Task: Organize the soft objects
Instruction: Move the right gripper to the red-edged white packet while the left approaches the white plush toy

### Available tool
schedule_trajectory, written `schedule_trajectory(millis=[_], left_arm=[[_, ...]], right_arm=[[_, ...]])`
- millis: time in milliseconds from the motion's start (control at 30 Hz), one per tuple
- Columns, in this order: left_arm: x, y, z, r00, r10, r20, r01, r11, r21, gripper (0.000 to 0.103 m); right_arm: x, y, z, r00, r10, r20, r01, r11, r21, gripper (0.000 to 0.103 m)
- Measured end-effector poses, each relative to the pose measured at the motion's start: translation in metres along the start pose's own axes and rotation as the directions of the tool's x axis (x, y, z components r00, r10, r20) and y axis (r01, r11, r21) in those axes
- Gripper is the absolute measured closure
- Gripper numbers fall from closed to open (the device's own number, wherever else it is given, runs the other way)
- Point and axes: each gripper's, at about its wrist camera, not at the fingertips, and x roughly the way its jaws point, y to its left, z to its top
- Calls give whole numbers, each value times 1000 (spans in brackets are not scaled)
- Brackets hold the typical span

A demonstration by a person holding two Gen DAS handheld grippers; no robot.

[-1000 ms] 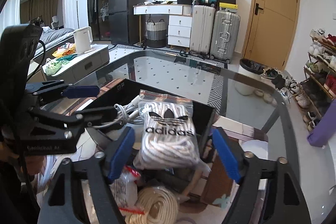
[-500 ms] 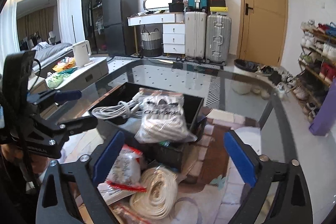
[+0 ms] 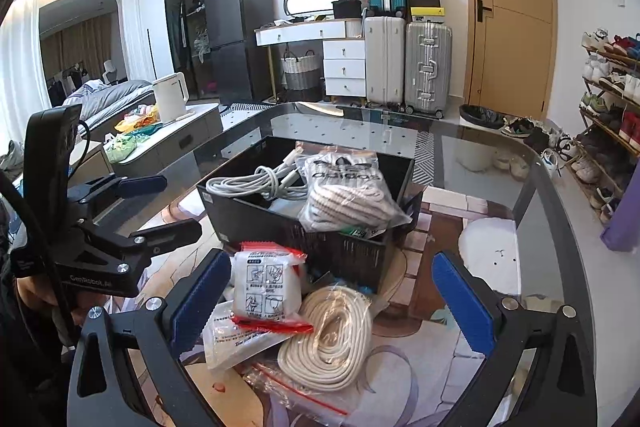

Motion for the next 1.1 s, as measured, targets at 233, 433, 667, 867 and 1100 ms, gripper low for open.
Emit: schedule_trajectory(millis=[233, 433, 667, 867, 1100], left_arm=[[5, 0, -4, 1000, 9, -17, -9, 1000, 1, 3], [8, 2, -8, 1000, -8, -26, 8, 1000, -10, 3], [10, 8, -10, 999, -34, -36, 33, 999, -37, 3], [15, 15, -13, 996, -62, -67, 56, 996, -75, 3], [15, 11, -16, 994, -79, -74, 75, 995, -59, 3]], right_arm=[[4, 0, -1, 999, -5, -34, 4, 1000, -22, 1], [6, -5, -2, 999, 0, -54, 0, 1000, -16, 1], [6, -9, -4, 997, -5, -78, 3, 1000, -21, 1], [10, -9, -6, 995, 6, -95, -7, 1000, -9, 1], [21, -12, -11, 988, -24, -152, 21, 1000, -21, 1]])
